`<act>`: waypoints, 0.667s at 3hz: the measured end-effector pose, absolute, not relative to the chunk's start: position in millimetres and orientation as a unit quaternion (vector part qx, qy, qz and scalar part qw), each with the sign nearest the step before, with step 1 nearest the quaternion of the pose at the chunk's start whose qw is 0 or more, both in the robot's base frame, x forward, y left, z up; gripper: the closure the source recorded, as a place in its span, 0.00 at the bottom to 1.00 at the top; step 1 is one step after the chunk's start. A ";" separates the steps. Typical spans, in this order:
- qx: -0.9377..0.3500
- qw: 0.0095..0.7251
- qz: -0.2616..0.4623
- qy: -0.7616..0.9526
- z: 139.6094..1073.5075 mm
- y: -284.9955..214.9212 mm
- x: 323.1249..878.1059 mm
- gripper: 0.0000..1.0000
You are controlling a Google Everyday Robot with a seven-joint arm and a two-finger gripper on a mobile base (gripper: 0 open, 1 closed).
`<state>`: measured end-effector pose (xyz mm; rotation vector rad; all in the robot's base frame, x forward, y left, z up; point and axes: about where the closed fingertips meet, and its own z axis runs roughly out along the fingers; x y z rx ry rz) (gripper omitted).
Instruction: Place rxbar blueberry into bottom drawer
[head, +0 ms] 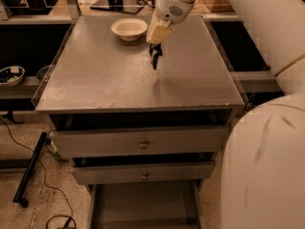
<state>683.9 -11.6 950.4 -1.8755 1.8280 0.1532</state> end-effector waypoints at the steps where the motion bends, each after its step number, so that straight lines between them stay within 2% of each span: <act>1: -0.676 0.265 0.051 0.685 959.3 -29.7 672.9 1.00; 2: -0.654 0.274 0.041 0.704 971.4 -56.2 652.9 1.00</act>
Offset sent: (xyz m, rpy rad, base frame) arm -0.0617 -0.0825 0.0374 0.0291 -0.0474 -0.1855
